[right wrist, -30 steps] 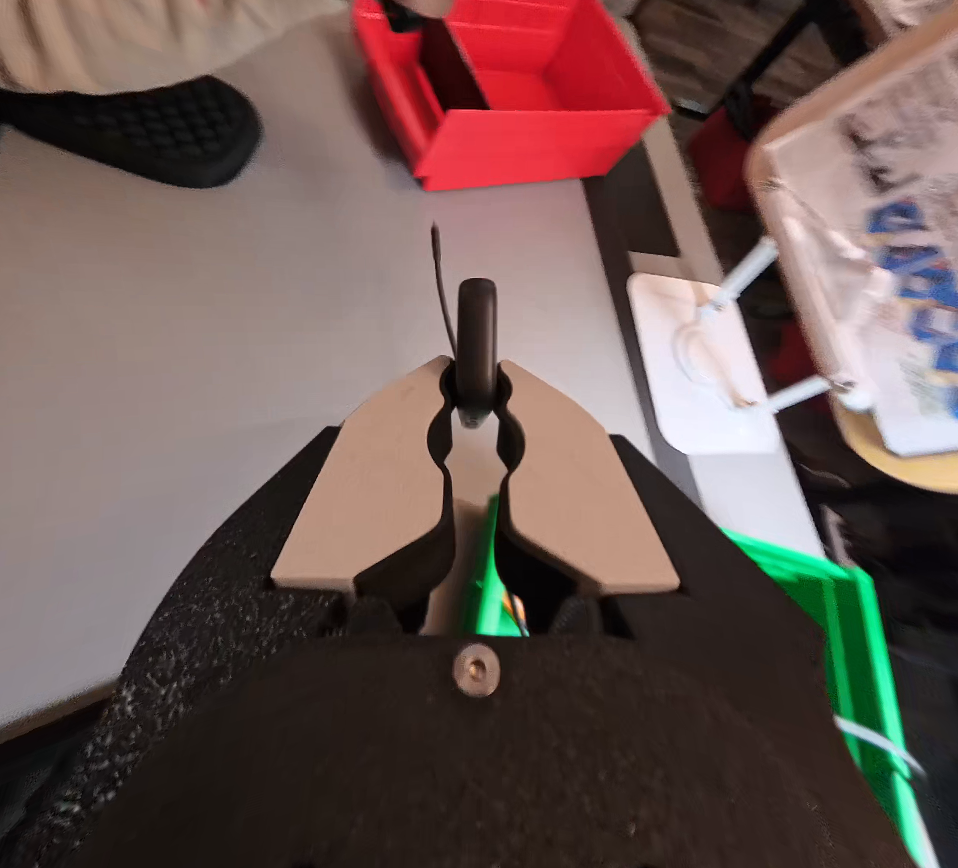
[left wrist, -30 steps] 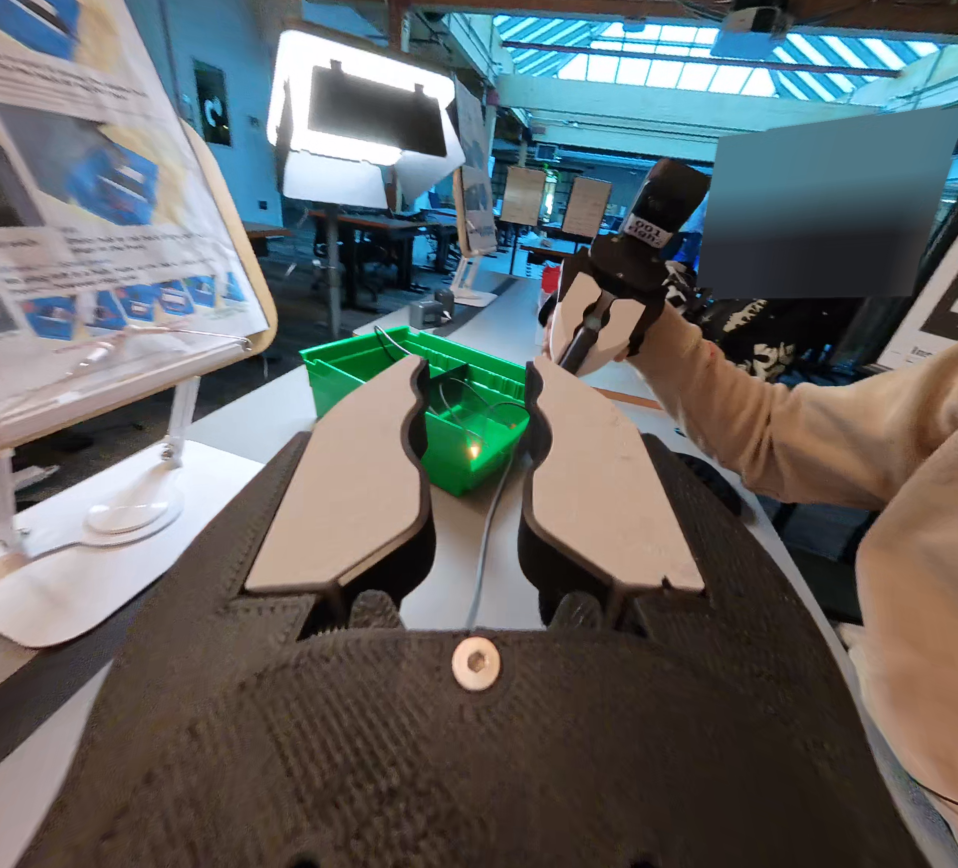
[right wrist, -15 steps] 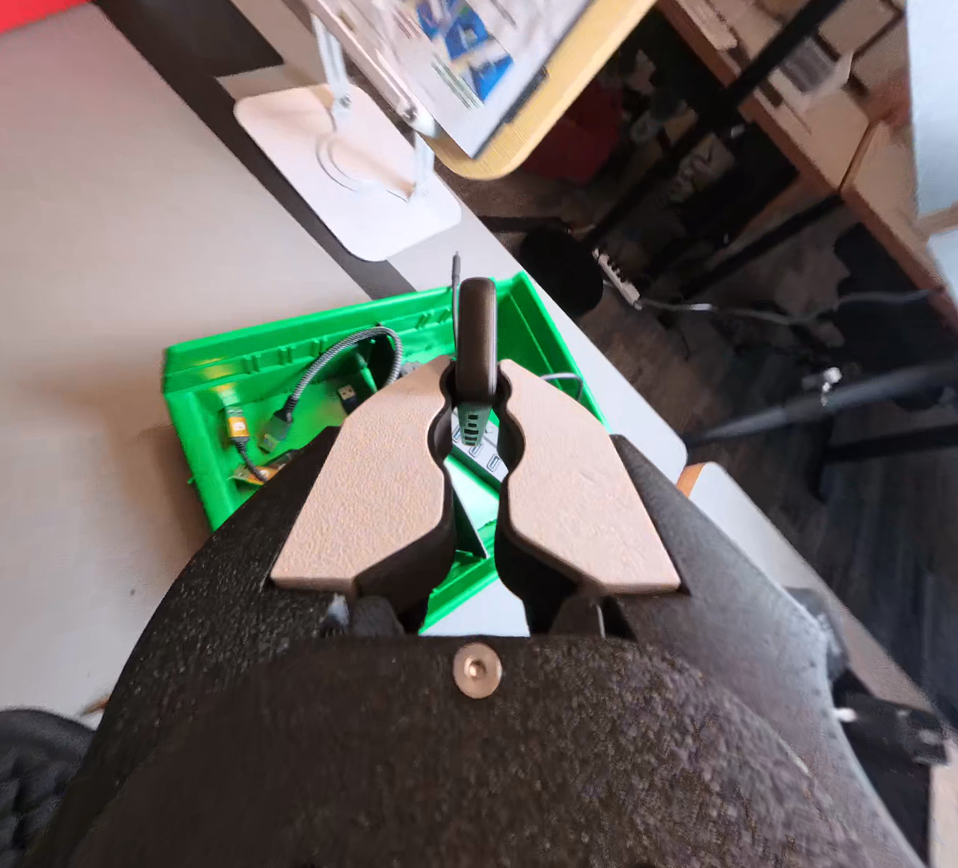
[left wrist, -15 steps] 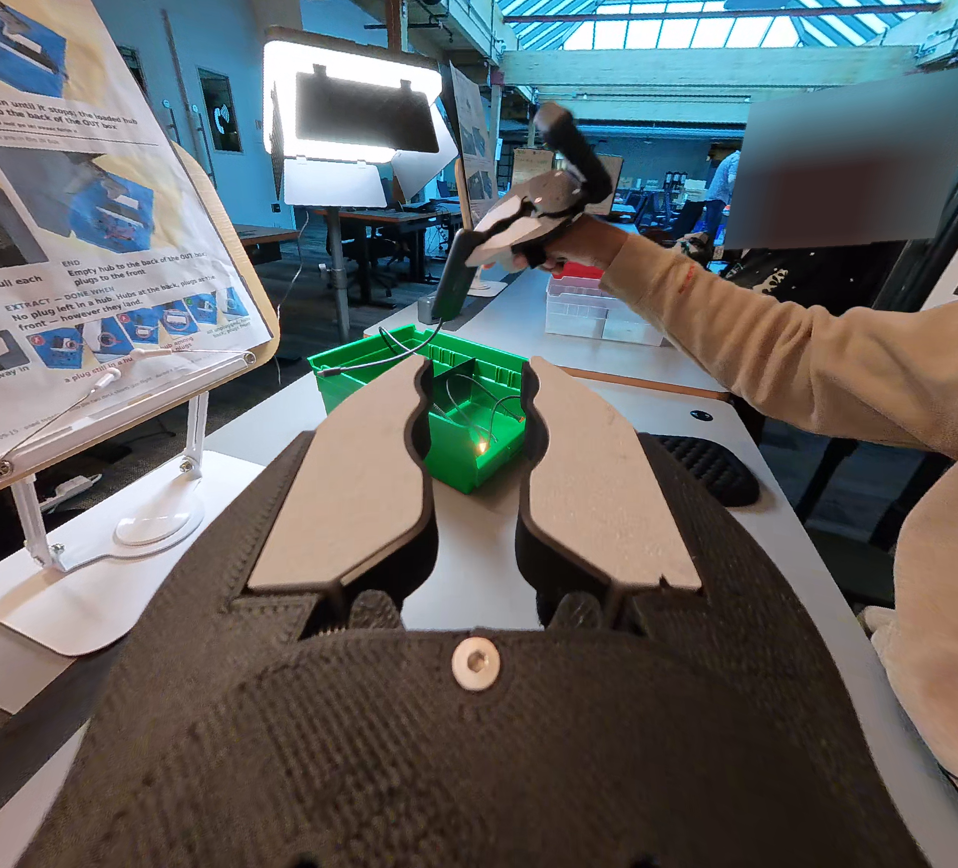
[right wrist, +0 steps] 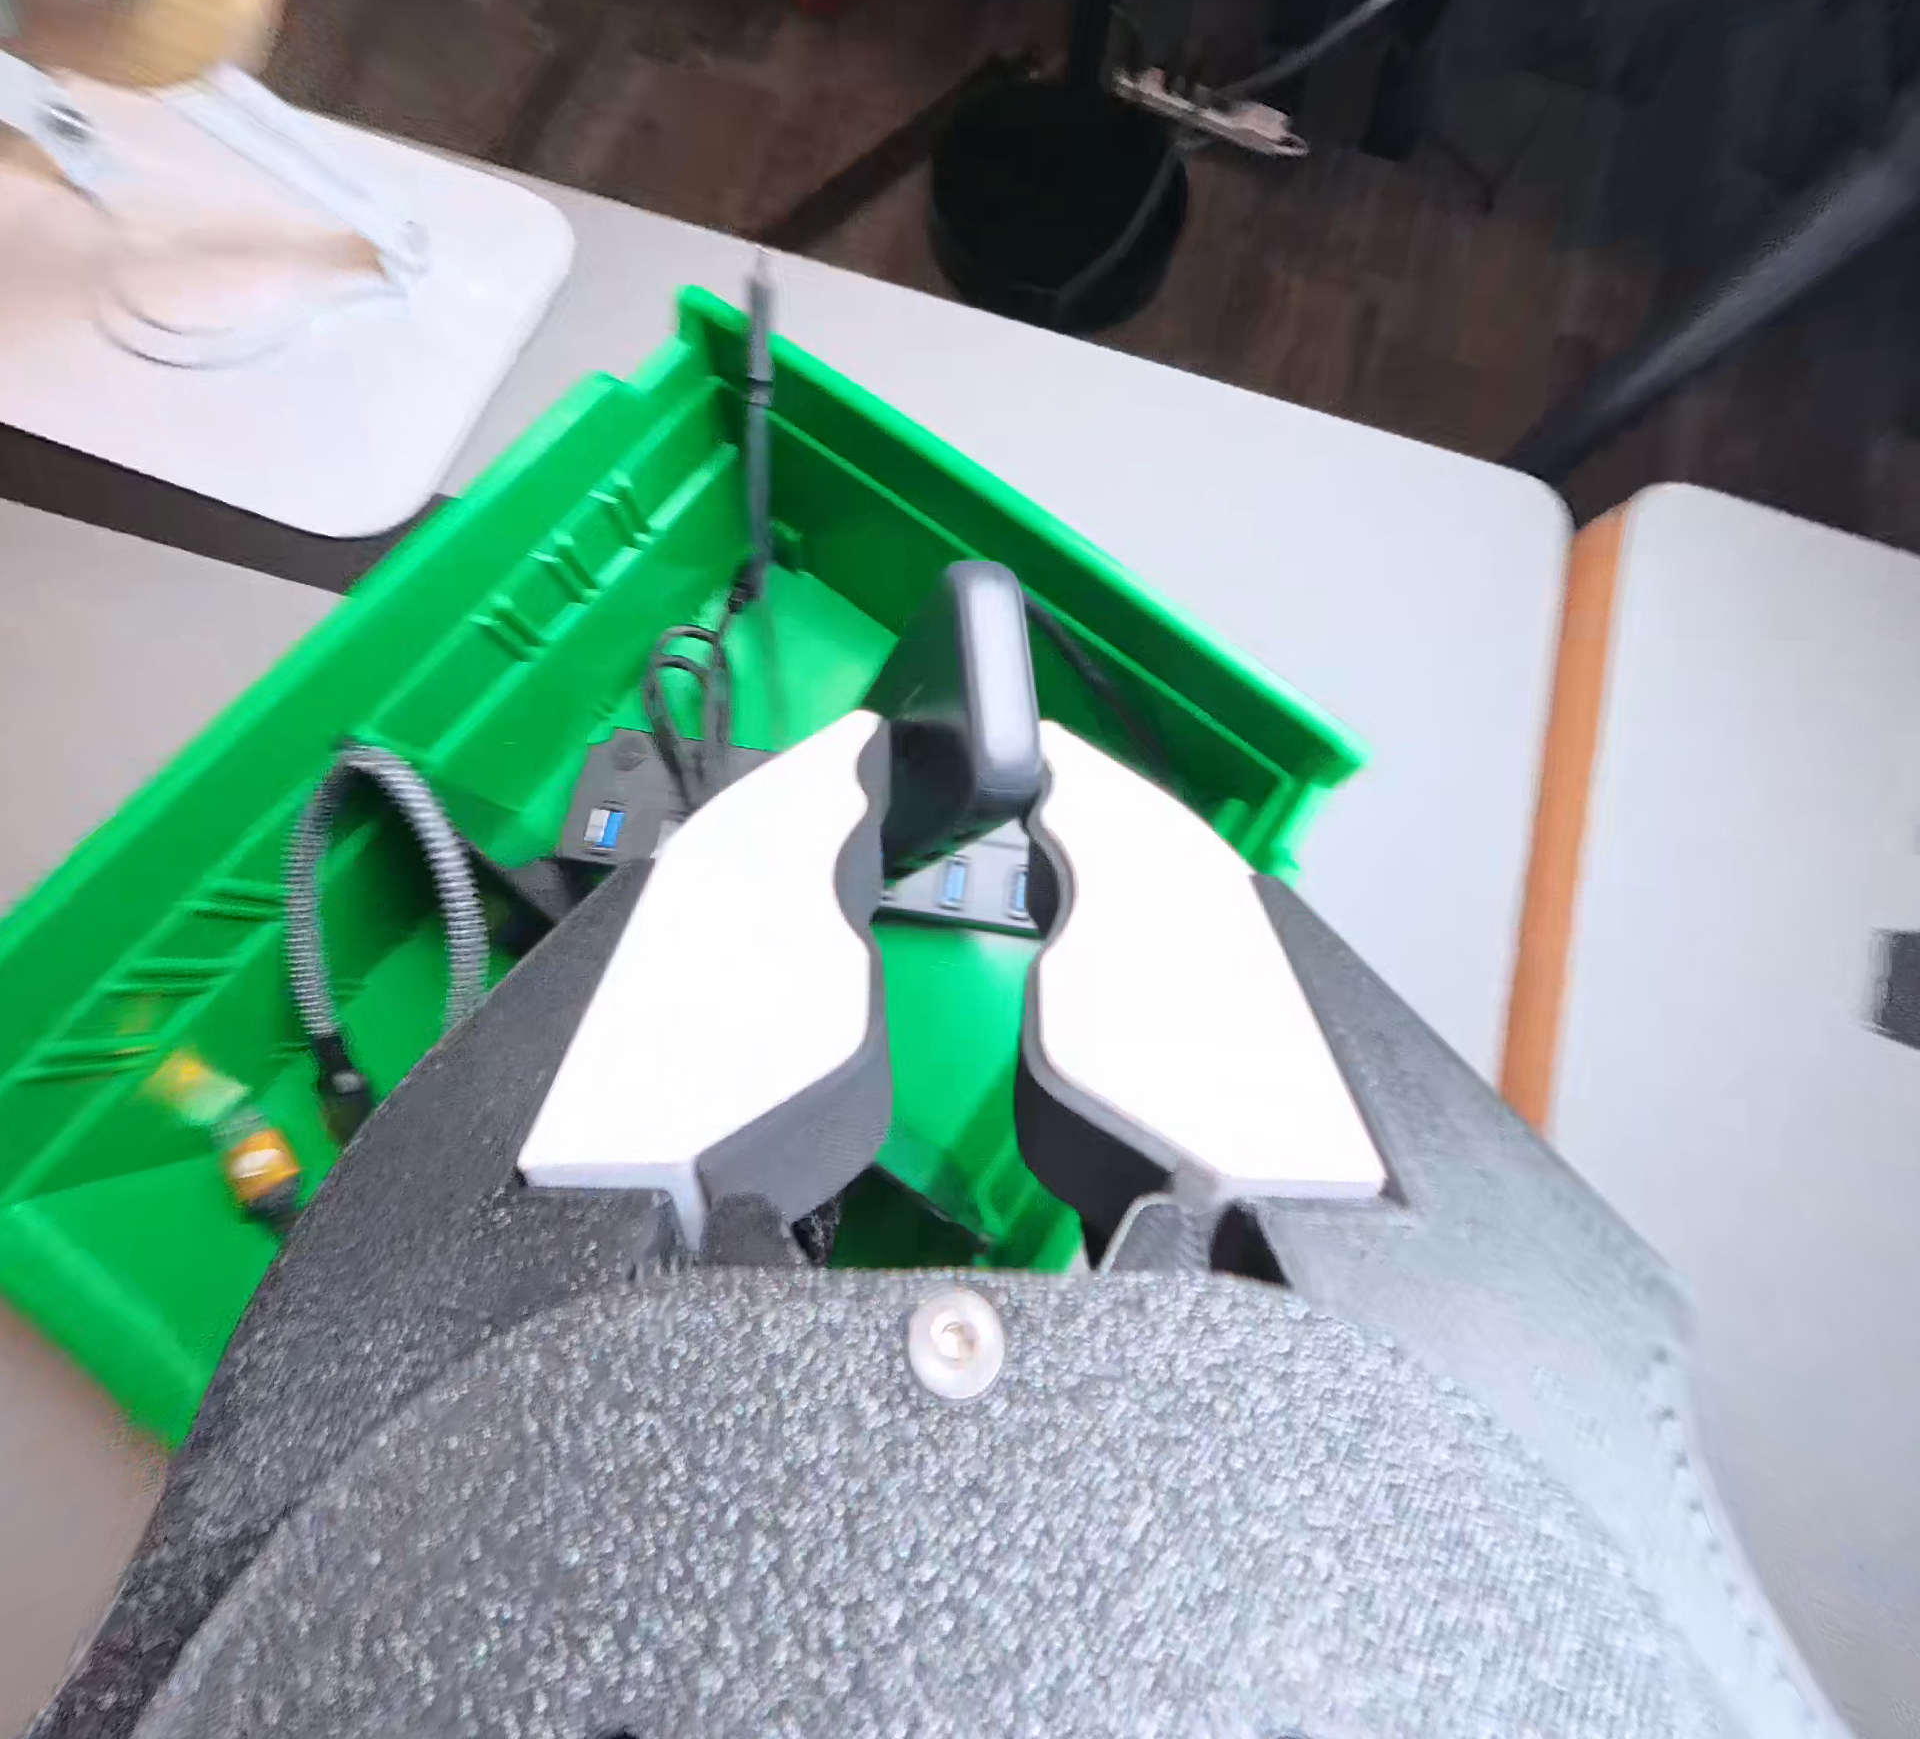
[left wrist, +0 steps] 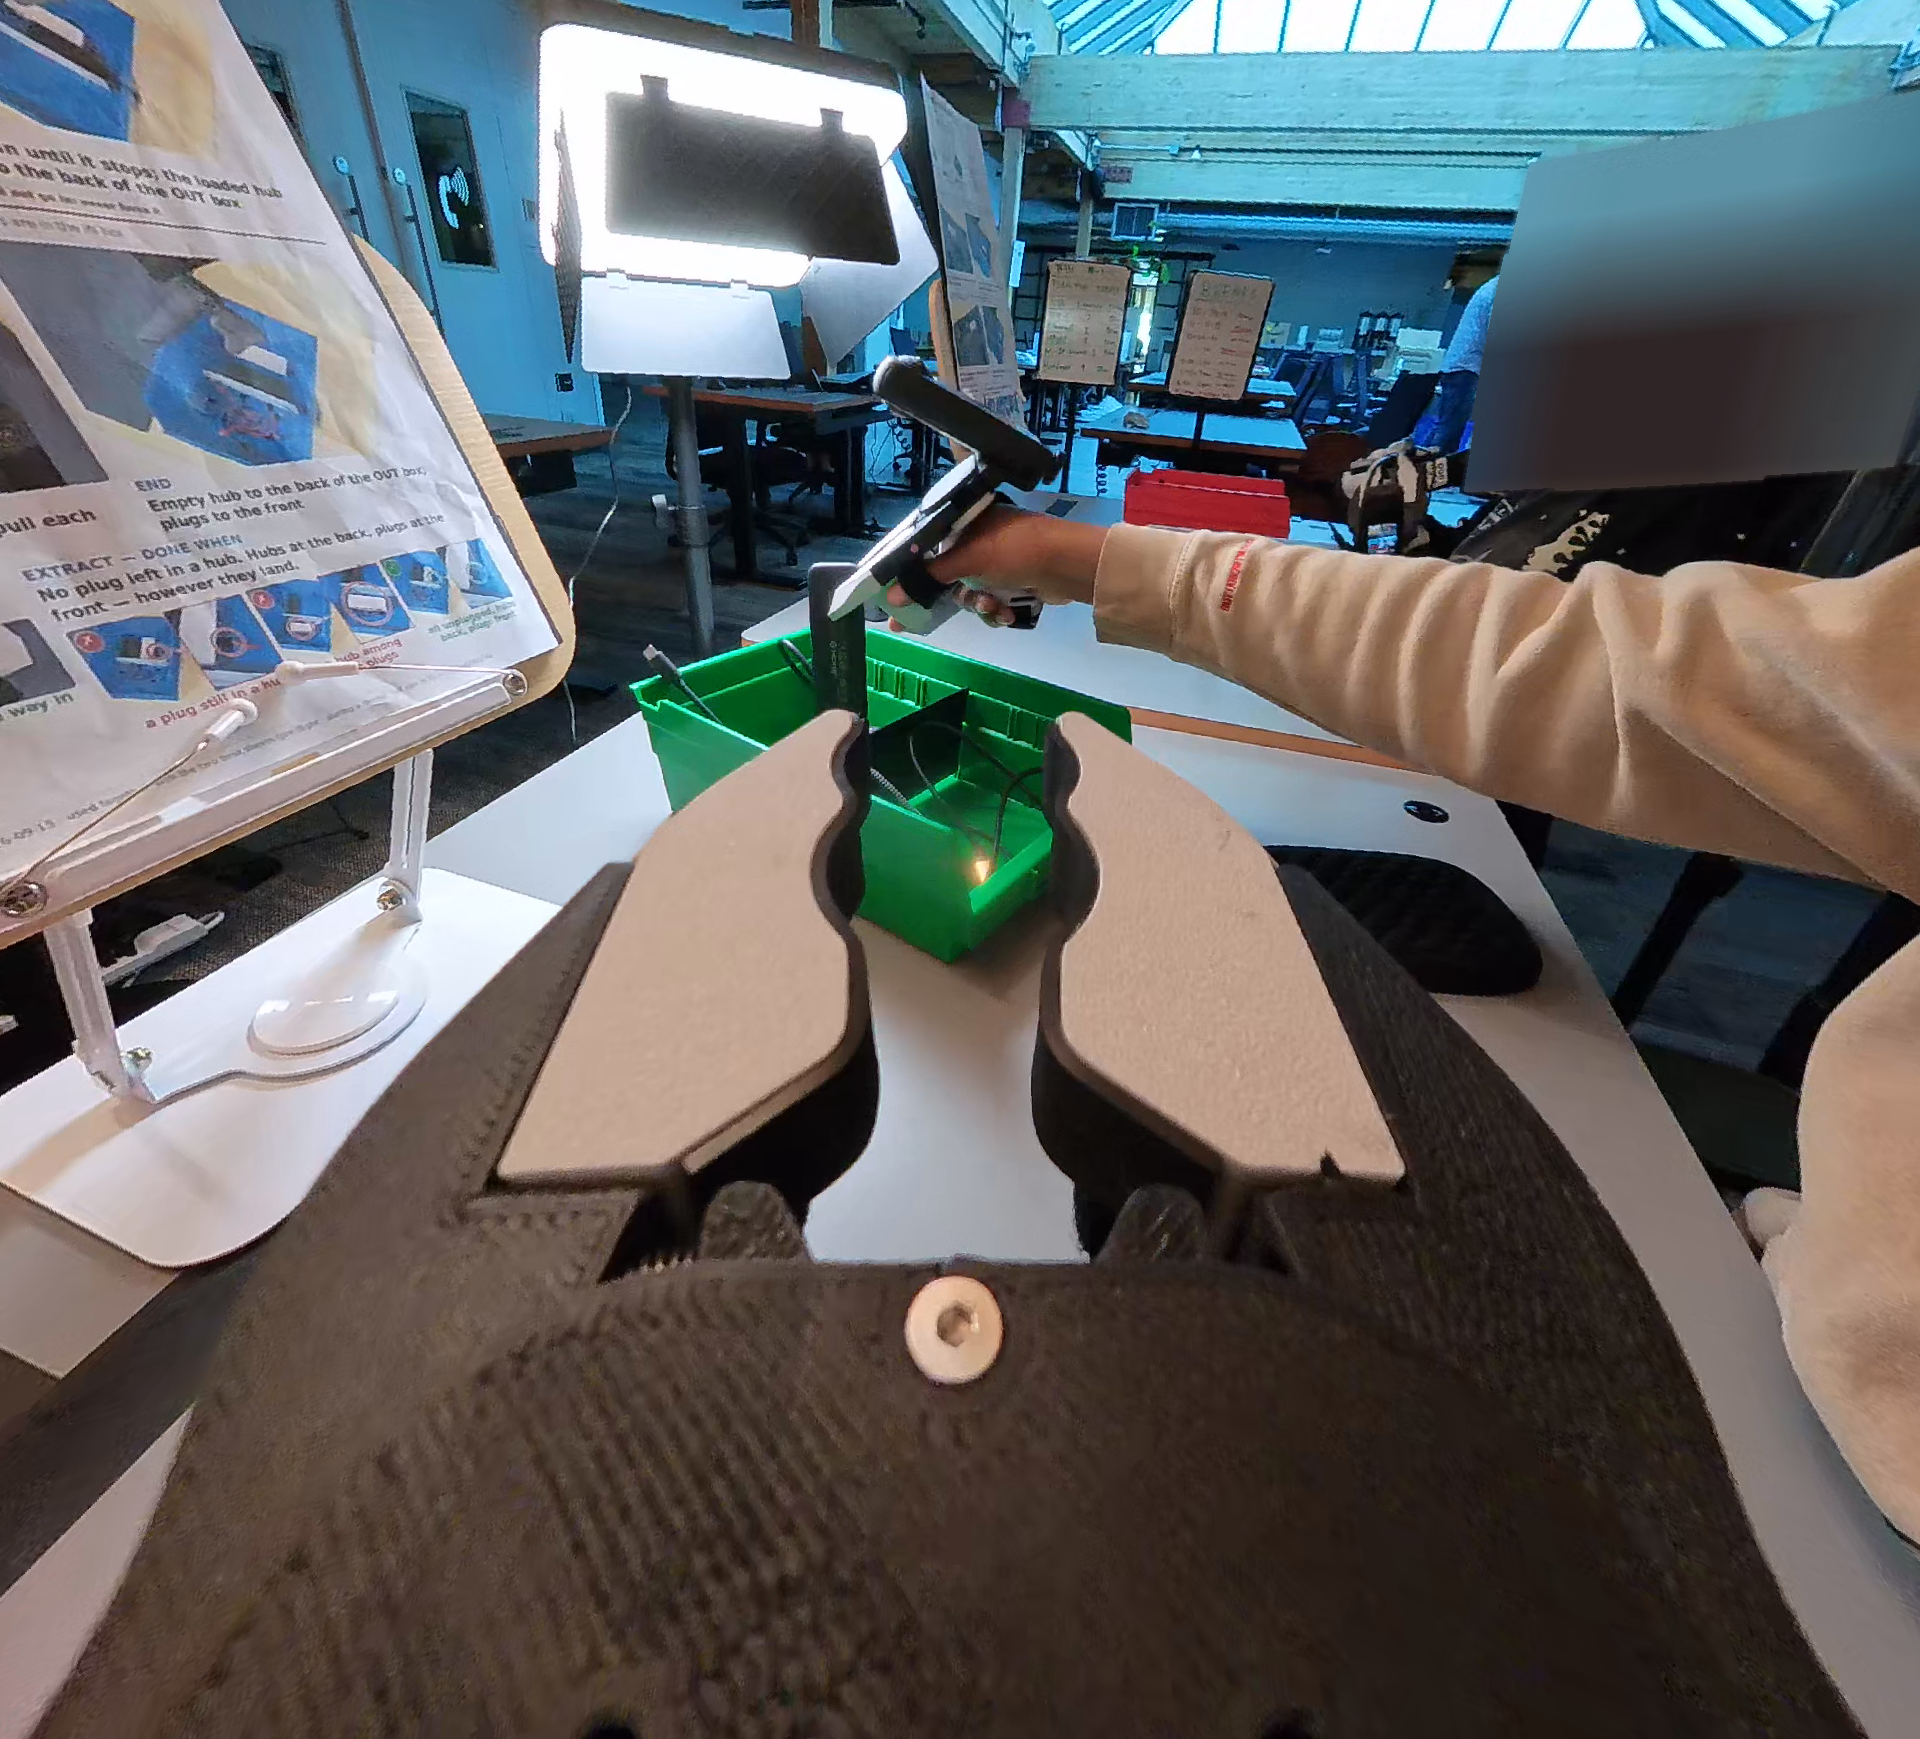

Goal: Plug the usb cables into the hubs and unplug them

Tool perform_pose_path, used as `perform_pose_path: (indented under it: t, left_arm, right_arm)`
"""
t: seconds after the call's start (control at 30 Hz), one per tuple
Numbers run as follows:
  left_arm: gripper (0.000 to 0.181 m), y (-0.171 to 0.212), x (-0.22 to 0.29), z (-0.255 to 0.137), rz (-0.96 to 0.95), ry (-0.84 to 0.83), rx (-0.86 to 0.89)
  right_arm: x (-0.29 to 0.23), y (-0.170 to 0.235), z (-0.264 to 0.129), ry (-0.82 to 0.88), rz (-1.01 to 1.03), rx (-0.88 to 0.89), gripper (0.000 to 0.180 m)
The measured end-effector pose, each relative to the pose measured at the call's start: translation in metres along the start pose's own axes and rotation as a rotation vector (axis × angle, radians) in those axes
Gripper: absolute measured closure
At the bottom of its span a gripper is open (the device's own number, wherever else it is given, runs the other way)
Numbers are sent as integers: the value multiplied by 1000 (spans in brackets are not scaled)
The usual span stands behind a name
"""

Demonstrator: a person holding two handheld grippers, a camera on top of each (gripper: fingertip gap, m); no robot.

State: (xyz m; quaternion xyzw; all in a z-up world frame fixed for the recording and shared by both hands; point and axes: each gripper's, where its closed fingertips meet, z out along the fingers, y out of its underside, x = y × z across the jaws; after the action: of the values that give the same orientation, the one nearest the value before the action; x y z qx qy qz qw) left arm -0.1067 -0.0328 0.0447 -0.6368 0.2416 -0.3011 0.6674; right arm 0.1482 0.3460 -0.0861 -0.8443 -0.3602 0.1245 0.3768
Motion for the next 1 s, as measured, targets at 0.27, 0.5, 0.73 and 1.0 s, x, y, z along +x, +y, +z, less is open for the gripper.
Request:
perform_pose_path:
  t: [0.27, 0.5, 0.73, 1.0]
  left_arm:
    - [149, -3, 1, -2, 11, -6, 0]
    - [149, -4, 5, -1, 22, -4, -3]
    - [149, -2, 10, 4, 24, 4, -16]
    - [149, 3, 31, 15, -7, 52, -30]
  right_arm:
    - [24, -13, -21, 208, -151, 56, 124]
    - [-26, -18, -82, 127, -311, 234, 125]
    - [-100, 84, -107, -87, -445, -25, 138]
    - [-104, 142, -64, -32, -629, -457, 142]
